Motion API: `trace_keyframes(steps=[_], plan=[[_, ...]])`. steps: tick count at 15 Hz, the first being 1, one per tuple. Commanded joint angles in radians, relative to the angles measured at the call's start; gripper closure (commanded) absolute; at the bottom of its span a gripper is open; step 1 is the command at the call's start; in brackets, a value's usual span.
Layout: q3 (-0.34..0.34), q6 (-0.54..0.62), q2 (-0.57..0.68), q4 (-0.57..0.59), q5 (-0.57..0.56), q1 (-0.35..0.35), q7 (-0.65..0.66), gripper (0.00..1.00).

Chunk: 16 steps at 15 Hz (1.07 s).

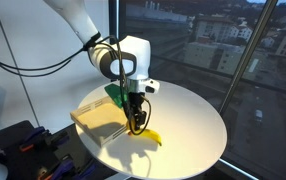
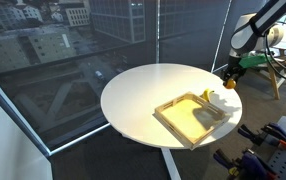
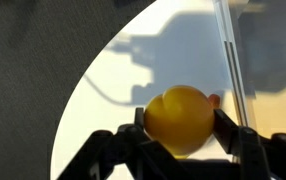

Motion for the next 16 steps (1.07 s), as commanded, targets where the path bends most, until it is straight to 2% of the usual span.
trace_keyframes(steps=[1,9,16], plan=[[0.004,0.015,-0.062,-0.049,-0.048,0.015,0.056,0.57],[0.03,0.021,-0.137,-0.117,-0.078,0.038,0.091,0.57],[0.062,0.015,-0.182,-0.156,-0.052,0.038,0.08,0.57]])
